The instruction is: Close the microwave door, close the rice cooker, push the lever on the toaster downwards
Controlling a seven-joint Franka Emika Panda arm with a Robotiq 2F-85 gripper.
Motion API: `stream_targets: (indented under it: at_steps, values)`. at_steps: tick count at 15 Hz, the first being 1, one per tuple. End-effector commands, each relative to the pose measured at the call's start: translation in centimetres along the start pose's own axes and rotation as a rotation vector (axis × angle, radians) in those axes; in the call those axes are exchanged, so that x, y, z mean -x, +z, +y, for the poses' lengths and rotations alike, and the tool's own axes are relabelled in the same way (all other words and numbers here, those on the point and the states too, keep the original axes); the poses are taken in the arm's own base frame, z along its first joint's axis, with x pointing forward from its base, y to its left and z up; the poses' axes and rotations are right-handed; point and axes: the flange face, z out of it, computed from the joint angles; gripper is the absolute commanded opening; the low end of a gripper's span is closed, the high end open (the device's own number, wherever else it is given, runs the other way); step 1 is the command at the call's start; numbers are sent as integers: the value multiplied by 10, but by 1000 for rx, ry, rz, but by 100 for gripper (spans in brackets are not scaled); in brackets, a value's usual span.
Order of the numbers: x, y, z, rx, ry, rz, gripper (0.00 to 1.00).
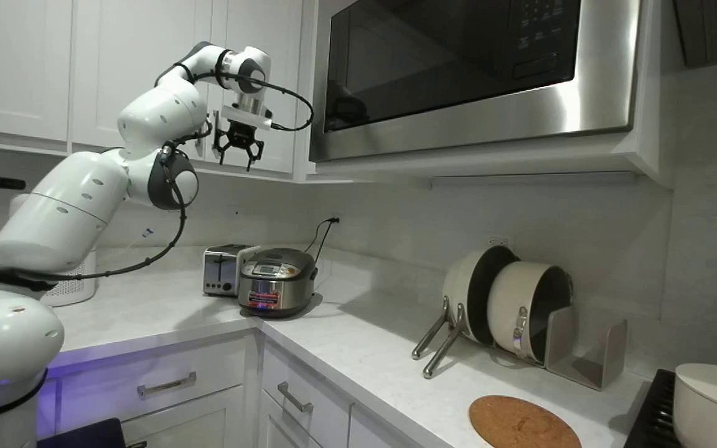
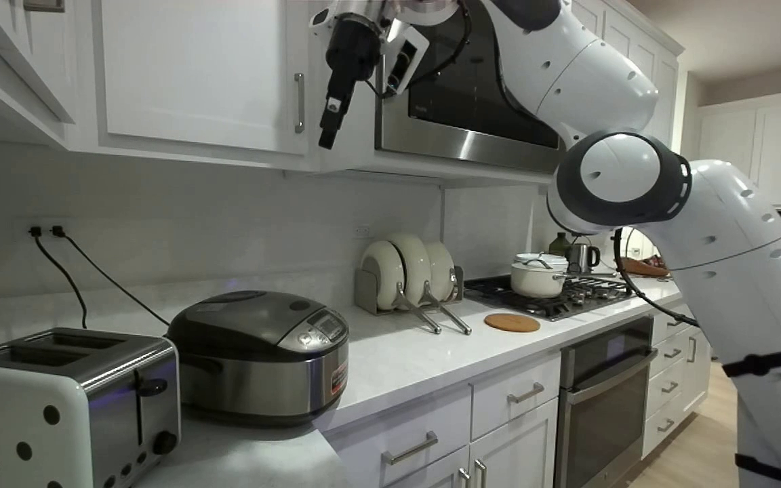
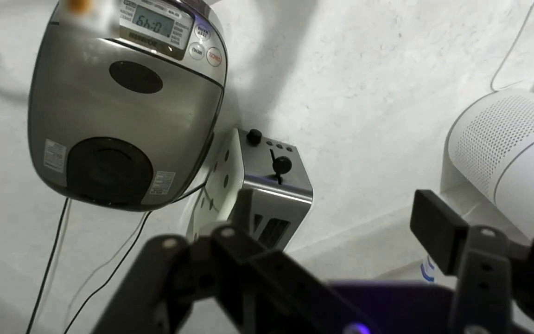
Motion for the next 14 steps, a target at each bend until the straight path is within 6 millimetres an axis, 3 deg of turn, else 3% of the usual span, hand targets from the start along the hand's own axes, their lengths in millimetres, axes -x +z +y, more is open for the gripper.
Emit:
stream_targets:
  at_steps: [1,3,4,5,8,11,14]
  values:
    - [-27,57,-7,-33,-40,-118,100]
    - [-45,93,-15,-71,-81,-177,100]
    - [-53,108,-21,-85,-103,-193,75]
    - [-60,121,-28,-101,-123,-205,72]
    - [-81,151,-42,-105,-141,-219,49]
    - [-94,169,-50,-101,-143,-215,27]
    - [-104,174,-49,-82,-126,-170,5]
